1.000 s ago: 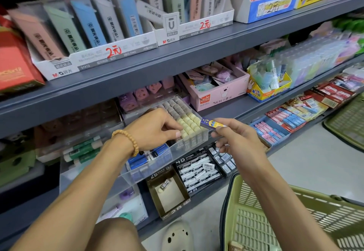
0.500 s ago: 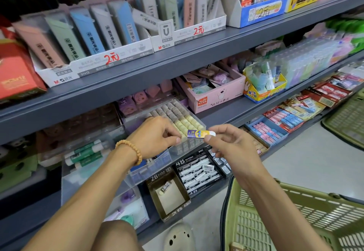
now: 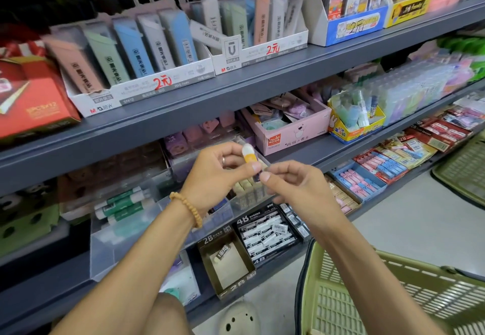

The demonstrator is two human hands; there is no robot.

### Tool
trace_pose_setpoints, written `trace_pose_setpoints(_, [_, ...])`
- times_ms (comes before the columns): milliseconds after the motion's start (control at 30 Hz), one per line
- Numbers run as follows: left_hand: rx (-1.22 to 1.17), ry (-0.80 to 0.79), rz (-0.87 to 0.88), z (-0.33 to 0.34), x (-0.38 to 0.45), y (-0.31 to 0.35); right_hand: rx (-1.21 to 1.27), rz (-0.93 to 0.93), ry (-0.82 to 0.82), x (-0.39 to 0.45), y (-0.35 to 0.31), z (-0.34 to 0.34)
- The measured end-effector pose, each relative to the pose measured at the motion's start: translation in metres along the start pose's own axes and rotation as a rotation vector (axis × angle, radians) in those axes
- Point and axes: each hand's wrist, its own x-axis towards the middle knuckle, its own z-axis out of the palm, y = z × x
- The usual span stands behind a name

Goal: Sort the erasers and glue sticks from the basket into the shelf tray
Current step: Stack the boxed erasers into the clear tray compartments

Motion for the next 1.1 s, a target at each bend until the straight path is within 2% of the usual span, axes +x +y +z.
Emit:
trace_pose_setpoints(100, [-0.148,0.007,-0.061,0.000,-0.002,-0.001,-0.008,0.008,-0.075,-0.001,0.002,0.008])
trace_pose_setpoints(267, [-0.127,0.042,-0.052,-0.015,0.000,0.000,0.015,0.001,-0.051,0.003,0.003,0.014])
trace_pose_setpoints(367, [-0.017,0.054,-0.022,-0.026,0.003,0.003,0.003,0.010,-0.048,0.006,0.004,0.016])
trace_pose_setpoints(567, [0.204,-0.038,-0.001,-0.035,0.015,0.011,0.017,0.053,-0.043,0.011,0.007,0.020])
trace_pose_setpoints(833, [0.475,0.102,0.004,-0.057,0.039,-0.006,-0.079,0.183,0.191,-0.028,0.045,-0.031])
trace_pose_setpoints(967, [0.587,0.084,0.011,-0.063,0.048,-0.022,-0.069,0.342,0.331,-0.050,0.081,-0.059])
trace_pose_setpoints(1100, [0.707,0.085,0.042,-0.058,0.054,-0.028,-0.051,0.403,0.416,-0.061,0.103,-0.071])
